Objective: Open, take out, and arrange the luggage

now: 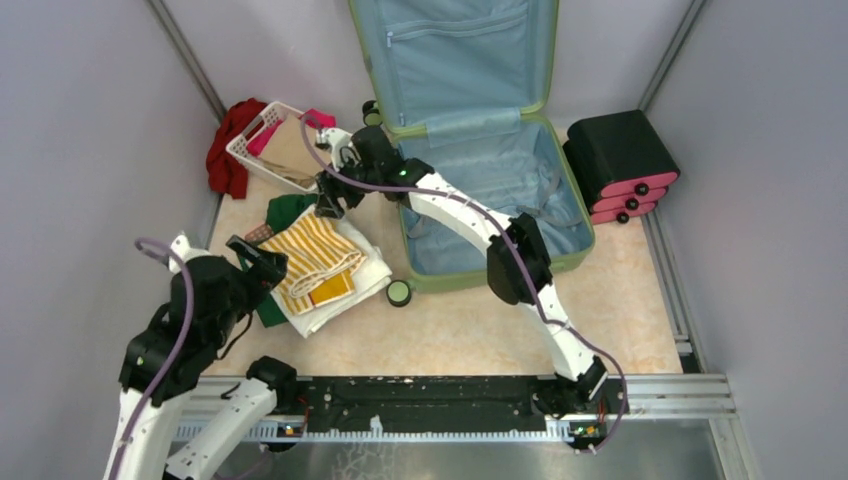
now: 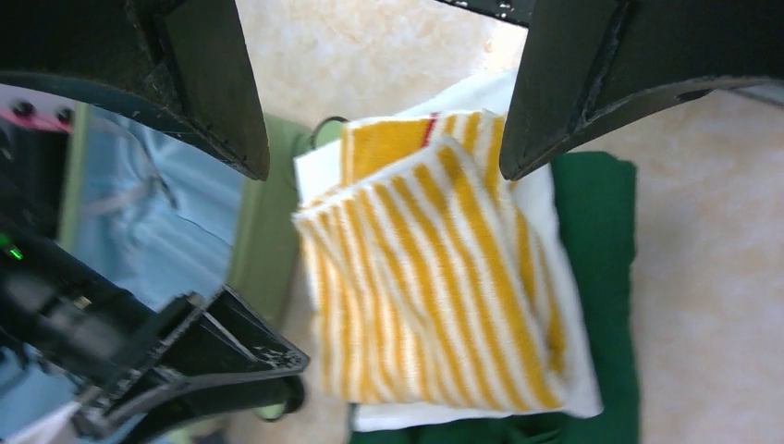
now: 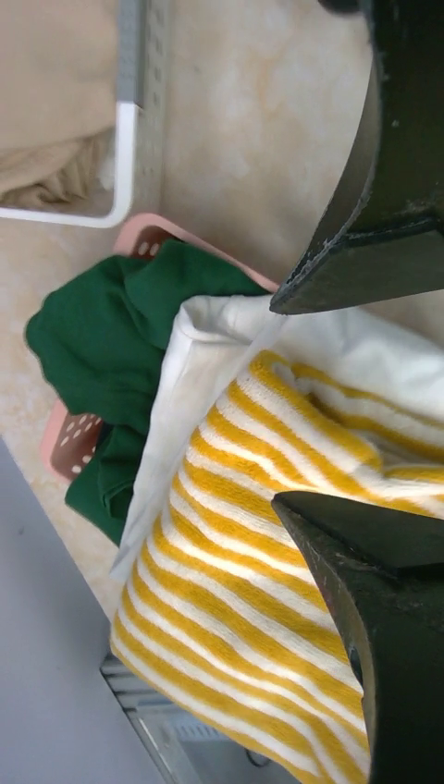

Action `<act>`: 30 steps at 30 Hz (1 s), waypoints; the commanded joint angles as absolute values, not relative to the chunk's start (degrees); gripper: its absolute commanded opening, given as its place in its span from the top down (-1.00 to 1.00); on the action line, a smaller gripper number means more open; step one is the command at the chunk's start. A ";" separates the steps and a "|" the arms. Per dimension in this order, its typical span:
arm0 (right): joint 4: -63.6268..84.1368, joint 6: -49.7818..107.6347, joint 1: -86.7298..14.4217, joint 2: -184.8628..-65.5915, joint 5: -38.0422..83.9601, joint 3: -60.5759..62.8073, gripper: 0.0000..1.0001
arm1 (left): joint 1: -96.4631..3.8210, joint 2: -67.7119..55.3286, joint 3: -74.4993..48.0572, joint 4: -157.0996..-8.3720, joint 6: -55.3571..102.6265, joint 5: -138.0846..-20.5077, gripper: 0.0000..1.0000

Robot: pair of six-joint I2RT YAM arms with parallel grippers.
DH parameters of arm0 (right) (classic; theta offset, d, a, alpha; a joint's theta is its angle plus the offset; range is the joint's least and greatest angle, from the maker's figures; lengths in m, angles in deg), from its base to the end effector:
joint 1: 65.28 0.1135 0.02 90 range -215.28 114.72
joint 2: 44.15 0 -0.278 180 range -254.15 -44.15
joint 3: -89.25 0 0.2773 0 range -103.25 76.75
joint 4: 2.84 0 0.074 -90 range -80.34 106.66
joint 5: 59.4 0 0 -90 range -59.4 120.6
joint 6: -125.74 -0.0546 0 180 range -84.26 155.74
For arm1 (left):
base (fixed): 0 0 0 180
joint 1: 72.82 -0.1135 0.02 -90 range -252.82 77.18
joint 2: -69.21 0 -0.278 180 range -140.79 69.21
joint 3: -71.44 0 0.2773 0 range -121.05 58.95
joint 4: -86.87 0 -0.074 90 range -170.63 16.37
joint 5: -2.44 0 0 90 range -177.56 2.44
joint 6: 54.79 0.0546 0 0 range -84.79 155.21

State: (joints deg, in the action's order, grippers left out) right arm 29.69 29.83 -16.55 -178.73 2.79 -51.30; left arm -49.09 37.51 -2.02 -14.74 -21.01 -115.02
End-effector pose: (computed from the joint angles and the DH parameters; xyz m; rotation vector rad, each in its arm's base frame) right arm 0.3768 0.4680 0.2857 -1.0804 1.8631 1.0722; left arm 0.0912 -0.0126 0.3712 -0.8456 1.9685 -0.2885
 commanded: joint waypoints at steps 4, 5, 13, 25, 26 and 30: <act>31.05 43.78 -24.12 -161.59 -22.90 -42.96 -0.38 | -49.22 47.00 3.02 -39.55 -0.51 -96.17 -0.91; 31.17 45.39 -24.71 -159.48 -26.02 -40.11 -0.36 | -49.23 46.72 4.18 -41.42 -0.11 -95.68 -0.86; 40.02 58.98 -27.68 -143.82 -28.19 -21.08 -0.32 | -49.18 37.42 11.58 -47.36 0.22 -104.06 0.11; 38.87 57.99 -42.24 -131.82 -30.48 -5.87 -0.27 | -50.53 33.18 23.75 -45.17 -10.53 -112.74 -0.01; 39.15 58.00 -43.81 -130.43 -30.65 -5.29 -0.27 | -50.65 33.10 22.89 -44.50 -11.41 -113.34 -0.14; 41.02 59.16 -50.31 -125.35 -30.53 -3.51 -0.27 | -50.65 34.29 15.41 -45.47 -6.75 -109.92 -0.95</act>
